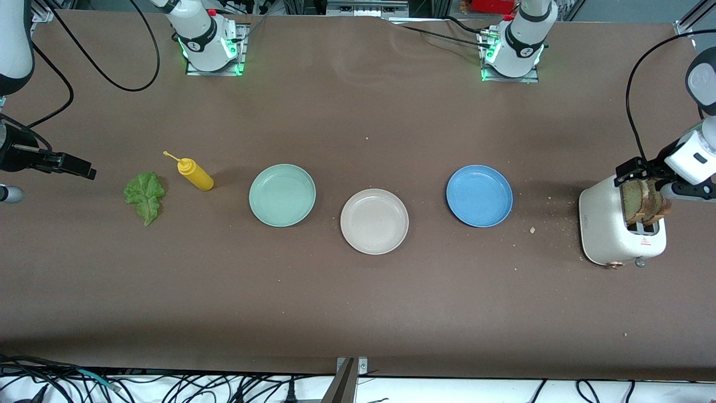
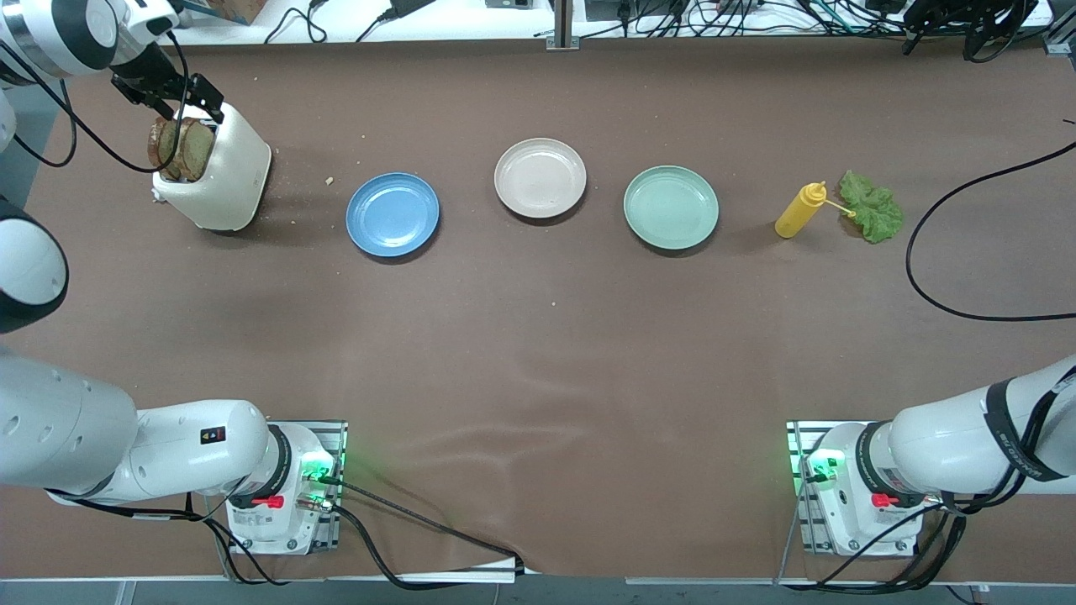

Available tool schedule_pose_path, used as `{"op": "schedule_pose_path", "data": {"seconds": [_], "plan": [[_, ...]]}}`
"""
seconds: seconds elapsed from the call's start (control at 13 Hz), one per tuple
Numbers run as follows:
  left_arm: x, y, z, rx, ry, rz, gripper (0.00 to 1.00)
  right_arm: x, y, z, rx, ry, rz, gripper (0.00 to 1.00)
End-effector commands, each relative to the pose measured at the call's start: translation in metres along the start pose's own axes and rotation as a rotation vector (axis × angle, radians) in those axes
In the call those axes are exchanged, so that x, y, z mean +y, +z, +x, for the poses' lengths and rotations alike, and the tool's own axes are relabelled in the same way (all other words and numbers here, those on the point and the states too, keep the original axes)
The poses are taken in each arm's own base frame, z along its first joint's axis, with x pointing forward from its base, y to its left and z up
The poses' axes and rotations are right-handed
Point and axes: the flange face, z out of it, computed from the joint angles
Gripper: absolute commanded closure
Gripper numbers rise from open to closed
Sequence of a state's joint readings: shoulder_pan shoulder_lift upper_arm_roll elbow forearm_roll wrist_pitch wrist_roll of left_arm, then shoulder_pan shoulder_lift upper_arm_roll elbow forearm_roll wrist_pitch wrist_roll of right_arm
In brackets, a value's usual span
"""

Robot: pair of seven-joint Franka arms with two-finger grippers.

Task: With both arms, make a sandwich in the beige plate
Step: 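Lower the left gripper over the toaster onto a bread slice, then grasp the bread slice and lift it out of the toaster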

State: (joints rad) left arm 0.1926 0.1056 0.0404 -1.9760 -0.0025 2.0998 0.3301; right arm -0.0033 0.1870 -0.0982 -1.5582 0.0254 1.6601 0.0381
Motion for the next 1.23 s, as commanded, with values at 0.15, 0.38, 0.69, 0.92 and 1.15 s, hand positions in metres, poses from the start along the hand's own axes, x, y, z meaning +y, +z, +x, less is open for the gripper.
{"op": "schedule_pose_path", "data": {"seconds": [0.15,0.38,0.69,0.92,1.15], "plan": [[-0.020,0.028,0.005,-0.007,0.034,0.022,0.00,0.002,-0.005,0.002,0.006,-0.002,0.023,0.00],[-0.027,0.049,0.007,-0.007,0.049,0.023,0.10,0.002,-0.005,0.002,0.006,-0.001,0.028,0.00],[-0.032,0.058,0.006,-0.045,0.113,0.007,0.65,0.003,-0.005,0.002,0.005,0.003,0.029,0.00],[-0.037,0.050,0.005,-0.070,0.114,-0.002,0.99,0.003,-0.005,0.002,0.005,0.002,0.029,0.00],[-0.046,0.023,0.009,-0.099,0.134,-0.016,1.00,0.004,-0.005,0.002,0.005,0.003,0.029,0.00]]}}
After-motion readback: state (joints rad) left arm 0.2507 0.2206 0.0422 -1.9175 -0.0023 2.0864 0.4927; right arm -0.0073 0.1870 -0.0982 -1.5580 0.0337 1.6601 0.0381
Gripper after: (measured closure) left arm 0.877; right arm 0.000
